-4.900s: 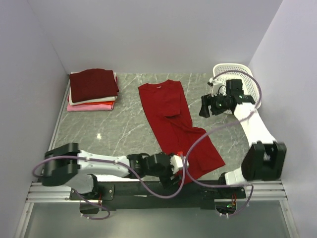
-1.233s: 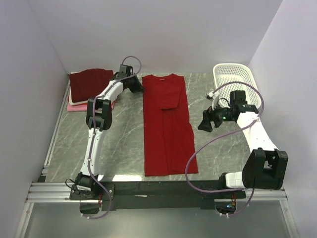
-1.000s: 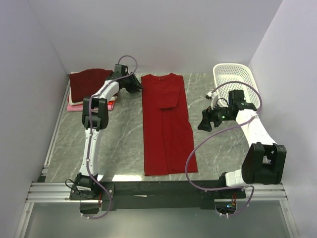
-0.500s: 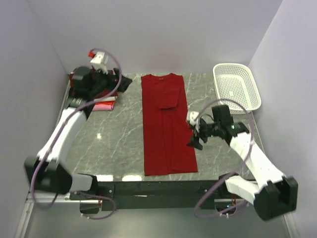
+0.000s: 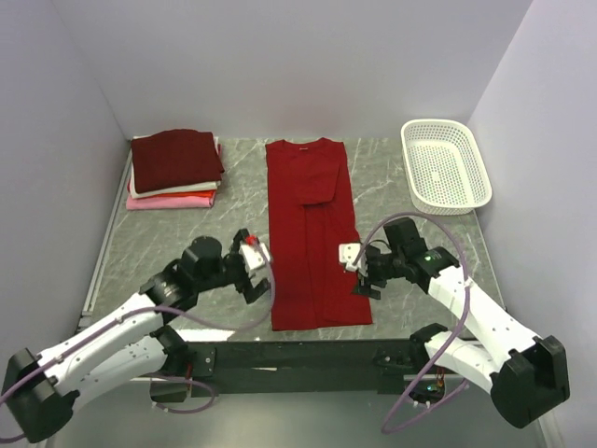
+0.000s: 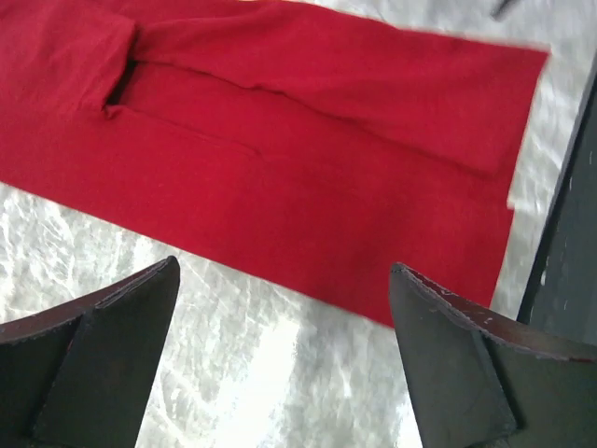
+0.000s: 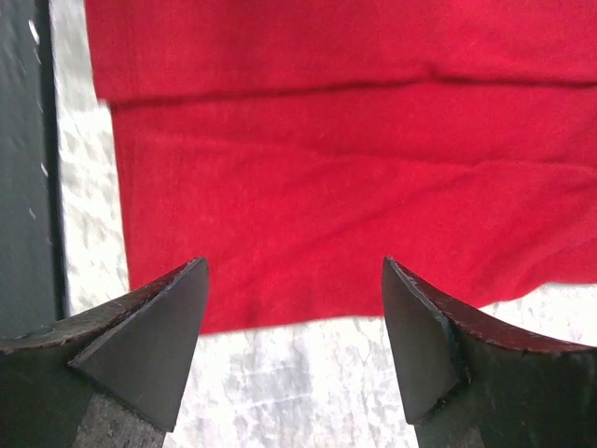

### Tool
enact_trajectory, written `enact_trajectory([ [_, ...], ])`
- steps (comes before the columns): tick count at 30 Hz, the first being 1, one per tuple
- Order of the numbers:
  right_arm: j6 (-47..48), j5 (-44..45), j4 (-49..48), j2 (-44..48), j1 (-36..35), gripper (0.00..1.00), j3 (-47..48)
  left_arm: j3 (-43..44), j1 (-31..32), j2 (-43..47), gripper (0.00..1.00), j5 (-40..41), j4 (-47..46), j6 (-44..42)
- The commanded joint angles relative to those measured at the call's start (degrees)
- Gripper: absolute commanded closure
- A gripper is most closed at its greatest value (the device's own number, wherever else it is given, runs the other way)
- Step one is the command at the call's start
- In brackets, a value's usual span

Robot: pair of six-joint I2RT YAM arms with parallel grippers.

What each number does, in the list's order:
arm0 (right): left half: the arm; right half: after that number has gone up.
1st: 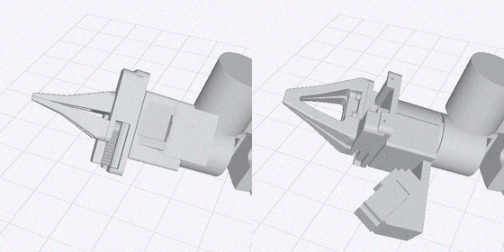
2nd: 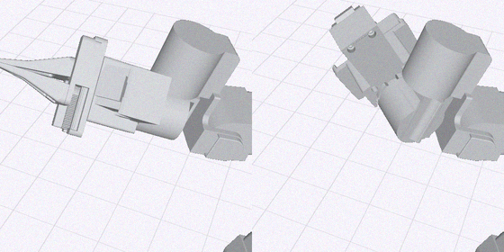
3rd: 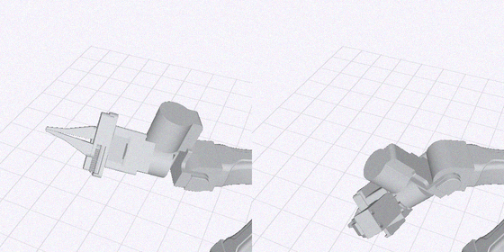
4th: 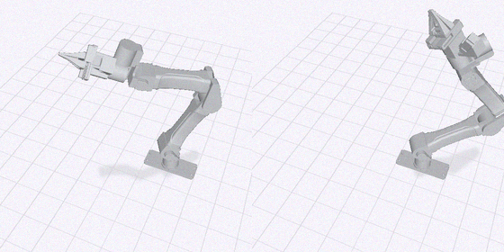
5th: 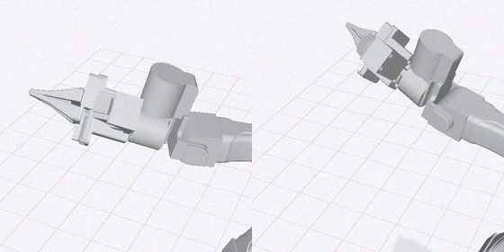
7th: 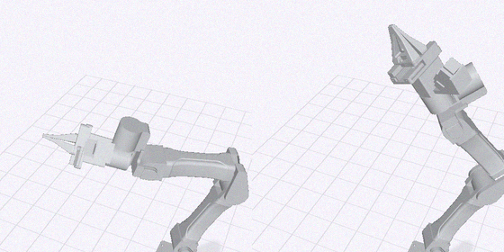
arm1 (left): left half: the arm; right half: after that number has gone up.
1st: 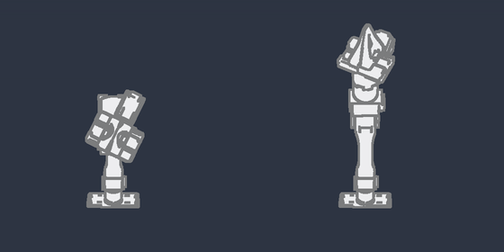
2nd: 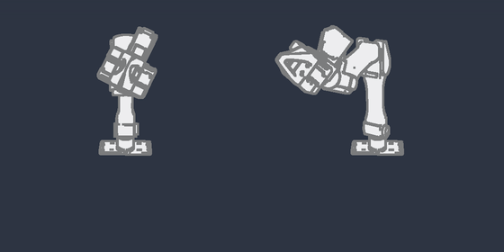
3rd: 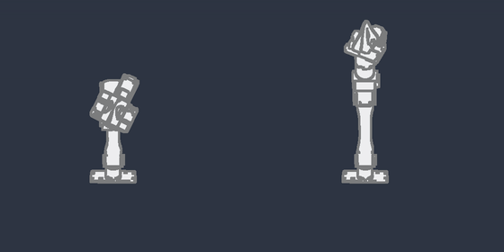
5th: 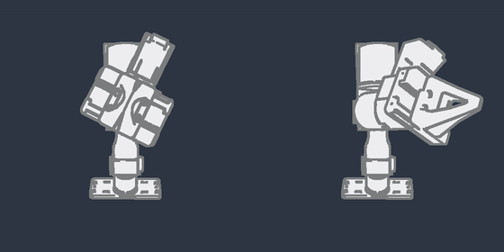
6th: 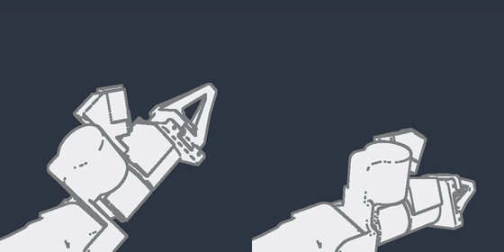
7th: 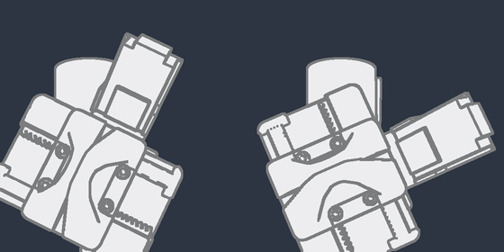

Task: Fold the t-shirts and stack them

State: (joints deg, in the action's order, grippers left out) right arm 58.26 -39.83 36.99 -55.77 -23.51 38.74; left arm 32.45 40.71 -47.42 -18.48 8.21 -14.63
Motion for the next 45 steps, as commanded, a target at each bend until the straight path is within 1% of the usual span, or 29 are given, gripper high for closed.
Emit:
enact_trajectory([
  [1, 5.54, 4.14, -1.13, -0.13, -2.41, 0.19, -2.35, -2.56, 5.42, 4.44, 0.01, 8.8, -0.48, -8.39],
  [3, 6.16, 7.48, -3.41, -0.92, -4.08, 0.18, -4.11, -3.35, 8.06, 3.83, 0.02, 10.48, 0.67, -8.48],
  [4, 6.25, 8.53, -4.29, -1.1, -5.05, 0.18, -4.63, -3.7, 10.77, 3.22, 0.06, 10.57, 1.37, -9.44],
  [5, 5.99, 10.37, -6.12, -1.27, -6.36, 0.18, -5.25, -4.14, 12.36, 1.56, 0.07, 10.92, 1.37, -10.06],
  [6, 5.73, 11.0, -7.01, -1.62, -7.25, 0.18, -5.52, -5.19, 15.51, 0.58, 0.07, 13.27, 1.02, -9.98],
  [9, 4.93, 12.67, -9.39, -2.32, -8.57, 0.18, -5.96, -6.08, 19.05, -3.98, 0.1, 17.24, -0.82, -9.8],
  [10, 4.93, 13.11, -9.83, -2.41, -8.83, 0.18, -6.13, -5.91, 20.19, -5.13, 0.12, 17.77, -1.0, -9.8],
  [11, 5.11, 13.55, -10.7, -2.5, -9.1, 0.18, -6.83, -5.73, 20.46, -7.05, 0.13, 18.3, -1.17, -9.71],
  [16, 6.51, 16.89, -15.19, -3.99, -10.59, 0.18, -9.3, -5.11, 20.55, -10.23, 0.18, 17.96, -3.11, -10.24],
  [18, 6.78, 16.9, -14.41, -5.48, -10.94, 0.18, -8.51, -4.5, 20.9, -11.64, 0.2, 16.82, -2.59, -9.8],
  [20, 7.3, 15.06, -10.39, -5.67, -12.0, 0.18, -7.28, -4.58, 21.95, -11.73, 0.21, 16.11, -2.84, -9.54],
  [23, 8.97, 12.07, -6.69, -1.9, -12.88, 0.18, -7.98, -5.46, 25.38, -10.5, 0.2, 15.67, -4.16, -9.36],
  [24, 9.5, 11.89, -5.28, -0.24, -13.23, 0.18, -7.81, -5.38, 27.39, -10.5, 0.2, 15.32, -4.34, -8.84],
  [26, 9.59, 11.8, -1.51, -0.83, -14.63, 0.18, -6.32, -4.59, 29.59, -11.46, 0.2, 15.66, -4.51, -8.31],
  [28, 8.72, 12.15, -0.96, -0.92, -16.39, 0.18, -6.75, -4.15, 32.06, -12.87, 0.2, 16.02, -4.86, -8.48],
  [29, 8.1, 12.67, -2.0, -1.01, -19.27, 0.18, -7.88, -3.97, 32.59, -14.79, 0.2, 16.19, -5.22, -8.39],
  [33, 4.68, 18.37, -5.43, -1.36, -26.22, 0.18, -10.96, -4.14, 33.65, -19.72, 0.22, 17.86, -7.5, -9.71],
  [36, 2.3, 20.32, -7.02, -1.98, -28.87, 0.18, -12.02, -4.58, 33.73, -21.92, 0.25, 18.3, -9.61, -10.67],
  [38, 1.51, 22.51, -8.68, -2.33, -29.66, 0.19, -13.07, -4.76, 33.74, -23.15, 0.25, 18.3, -9.79, -11.2],
  [40, 0.28, 23.31, -9.39, -2.42, -29.93, 0.21, -13.25, -5.2, 33.82, -23.86, 0.26, 20.76, -10.14, -11.29],
  [42, -1.12, 24.88, -11.76, -2.24, -30.19, 0.23, -14.04, -6.08, 33.91, -24.12, 0.26, 21.55, -10.75, -11.56],
  [45, -1.92, 27.0, -13.43, -2.15, -30.37, 0.24, -14.57, -6.78, 33.82, -25.09, 0.27, 23.31, -10.49, -12.0],
])
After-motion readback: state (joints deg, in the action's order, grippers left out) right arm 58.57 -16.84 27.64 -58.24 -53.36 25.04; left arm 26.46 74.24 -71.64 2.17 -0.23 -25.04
